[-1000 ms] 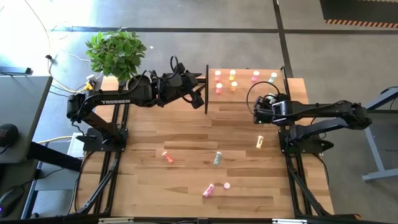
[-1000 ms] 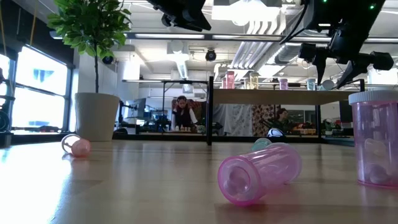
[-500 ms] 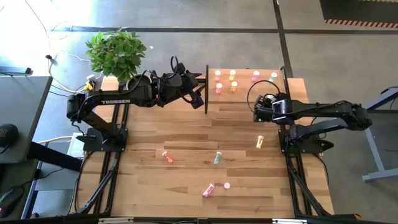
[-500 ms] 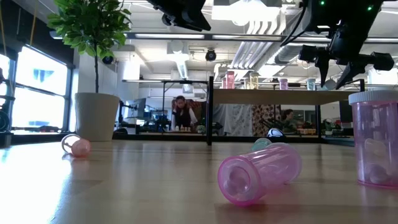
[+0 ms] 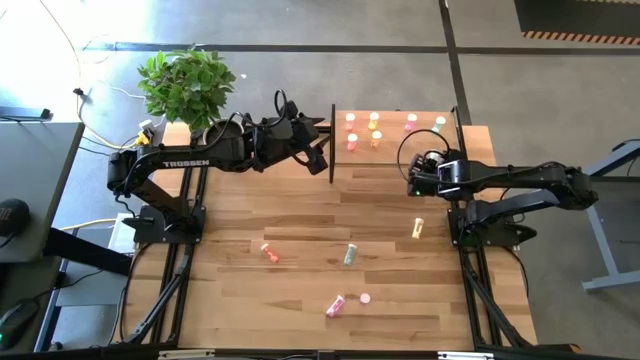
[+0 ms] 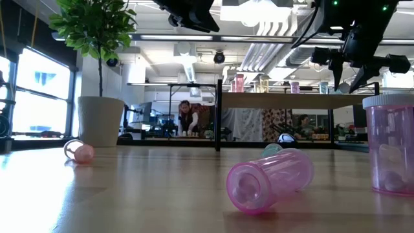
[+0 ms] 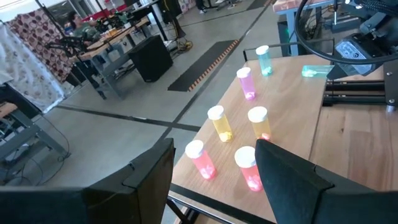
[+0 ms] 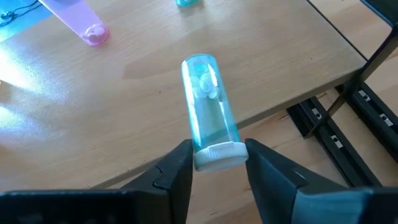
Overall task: Pick and place medicine bottles onto shelf by color
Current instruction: Put the top blue medicine bottle aligned with the other blue medicine bottle on the shelf
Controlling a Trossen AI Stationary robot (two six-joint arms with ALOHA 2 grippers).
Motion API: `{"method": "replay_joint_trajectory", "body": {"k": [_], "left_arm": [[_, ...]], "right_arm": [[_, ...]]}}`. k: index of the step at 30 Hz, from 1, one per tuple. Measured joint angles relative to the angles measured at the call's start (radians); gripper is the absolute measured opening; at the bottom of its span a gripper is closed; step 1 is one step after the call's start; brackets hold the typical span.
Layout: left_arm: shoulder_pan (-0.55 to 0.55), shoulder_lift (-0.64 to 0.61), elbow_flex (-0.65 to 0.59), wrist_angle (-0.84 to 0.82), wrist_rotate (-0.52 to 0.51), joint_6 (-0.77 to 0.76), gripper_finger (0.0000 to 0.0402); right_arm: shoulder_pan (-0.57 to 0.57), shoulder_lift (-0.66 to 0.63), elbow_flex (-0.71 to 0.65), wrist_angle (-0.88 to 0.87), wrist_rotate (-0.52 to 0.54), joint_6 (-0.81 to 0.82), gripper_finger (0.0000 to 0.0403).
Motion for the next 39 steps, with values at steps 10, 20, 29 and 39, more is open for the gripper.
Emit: {"method": "replay_joint_trajectory", "body": {"k": [10,20,29,39], "left_arm": [[0.0,0.0,0.0,0.0,0.0,0.0,0.0214],[0.0,0.0,0.0,-0.012,0.0,0.047,0.0214],[0.0,0.0,0.0,-0.112,0.091,0.024,0.0214],[0.001,0.0,0.0,-0.172,0.356,-0.154,0.0214]], "right_arm": [[0.0,0.0,0.0,-0.007,-0.002,-0.019,0.011],[0.03,-0.028,0.027,-0.002,-0.066,-0.087,0.0106],[0.109,-0.061,0.236,-0.002,-0.229,-0.409,0.0105],[0.141,-0.061,0.428,0.074,-0.304,-0.879,0.0104]]}}
